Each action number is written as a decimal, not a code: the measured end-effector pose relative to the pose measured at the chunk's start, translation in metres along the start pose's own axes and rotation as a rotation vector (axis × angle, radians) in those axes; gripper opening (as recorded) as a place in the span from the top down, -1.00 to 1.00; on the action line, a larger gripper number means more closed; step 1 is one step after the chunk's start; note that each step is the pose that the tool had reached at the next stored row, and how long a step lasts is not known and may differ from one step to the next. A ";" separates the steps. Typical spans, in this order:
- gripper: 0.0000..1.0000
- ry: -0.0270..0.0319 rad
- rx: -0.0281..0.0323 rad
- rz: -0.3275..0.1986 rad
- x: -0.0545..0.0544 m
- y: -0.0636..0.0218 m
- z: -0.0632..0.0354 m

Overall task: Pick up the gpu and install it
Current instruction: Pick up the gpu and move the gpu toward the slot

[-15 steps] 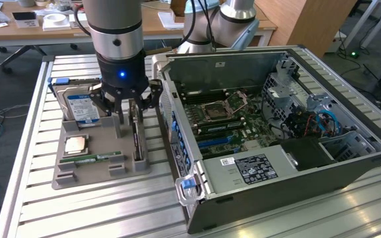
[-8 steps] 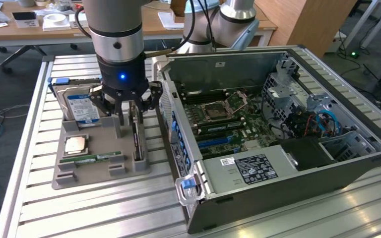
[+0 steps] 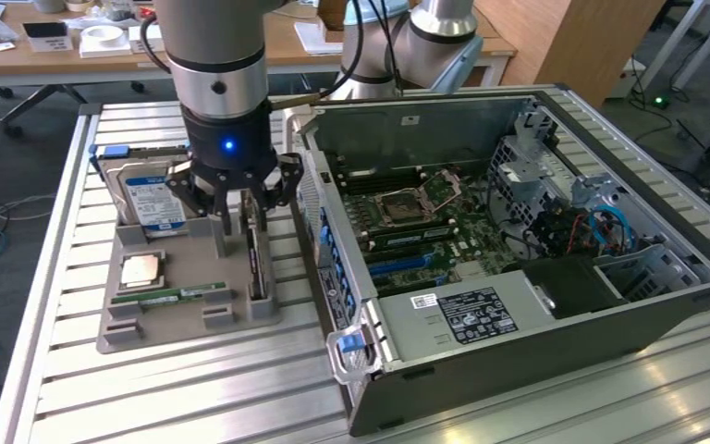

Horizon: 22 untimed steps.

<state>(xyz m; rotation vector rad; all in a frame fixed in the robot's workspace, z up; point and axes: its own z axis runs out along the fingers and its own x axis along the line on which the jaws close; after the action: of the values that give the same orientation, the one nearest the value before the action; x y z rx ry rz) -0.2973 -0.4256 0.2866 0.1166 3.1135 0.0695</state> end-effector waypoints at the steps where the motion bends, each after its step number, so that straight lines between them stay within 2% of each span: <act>1: 0.05 0.0002 0.0002 0.000 0.000 -0.0001 0.0008; 10: 0.05 0.0001 0.0001 0.000 -0.002 -0.0002 0.0073; 22: 0.05 0.0001 0.0000 0.000 -0.002 -0.0001 0.0077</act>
<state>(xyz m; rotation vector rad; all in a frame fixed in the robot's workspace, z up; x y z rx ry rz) -0.2948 -0.4255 0.2789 0.1166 3.1137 0.0695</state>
